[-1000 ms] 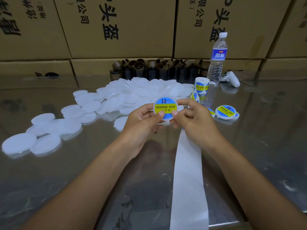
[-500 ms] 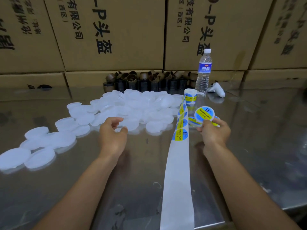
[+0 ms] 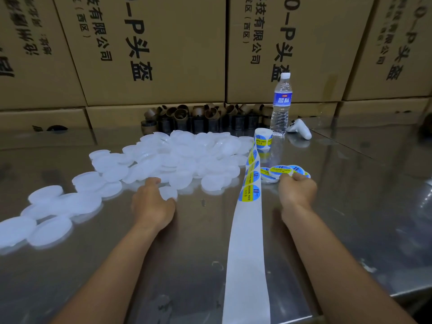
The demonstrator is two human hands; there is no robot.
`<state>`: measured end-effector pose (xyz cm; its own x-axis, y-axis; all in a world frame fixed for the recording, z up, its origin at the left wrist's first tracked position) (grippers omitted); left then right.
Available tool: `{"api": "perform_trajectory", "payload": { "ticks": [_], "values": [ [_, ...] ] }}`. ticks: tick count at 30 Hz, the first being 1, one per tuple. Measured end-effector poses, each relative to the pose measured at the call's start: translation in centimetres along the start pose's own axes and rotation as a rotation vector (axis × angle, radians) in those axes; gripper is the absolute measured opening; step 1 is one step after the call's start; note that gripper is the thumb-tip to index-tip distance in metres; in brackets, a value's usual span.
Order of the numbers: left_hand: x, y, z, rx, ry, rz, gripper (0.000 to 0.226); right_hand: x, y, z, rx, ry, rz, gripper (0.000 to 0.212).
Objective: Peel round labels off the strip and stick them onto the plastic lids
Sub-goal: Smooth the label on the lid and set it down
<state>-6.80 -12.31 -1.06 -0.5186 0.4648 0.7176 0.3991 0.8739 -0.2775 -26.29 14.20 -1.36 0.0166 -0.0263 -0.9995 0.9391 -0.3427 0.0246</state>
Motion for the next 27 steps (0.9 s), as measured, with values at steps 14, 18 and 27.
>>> {"api": "perform_trajectory", "payload": {
  "ticks": [14,18,27],
  "values": [
    [5.9,3.1,-1.5,0.063,0.473,0.398,0.068,-5.0,6.3,1.9,-0.349,-0.143,-0.461,0.018],
    [7.4,4.7,-0.9,-0.011,0.467,0.544,0.07,-4.5,8.7,4.0,-0.63,-0.082,-0.469,0.01],
    [7.7,5.3,-1.0,0.036,0.483,0.571,0.064,-3.5,10.8,5.1,-0.901,-0.011,-0.417,0.012]
  ]
}}
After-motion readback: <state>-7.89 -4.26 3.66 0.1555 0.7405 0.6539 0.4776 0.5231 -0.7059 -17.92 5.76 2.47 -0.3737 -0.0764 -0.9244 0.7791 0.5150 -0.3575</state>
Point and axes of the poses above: each hand's wrist, its own y-axis away from the middle knuckle, its own z-axis out of the palm, x = y × z, the point moved 8 cm from there along -y, towards the middle knuckle, and after that the axes turned 10 degrees about x, right-handed, at the moved point
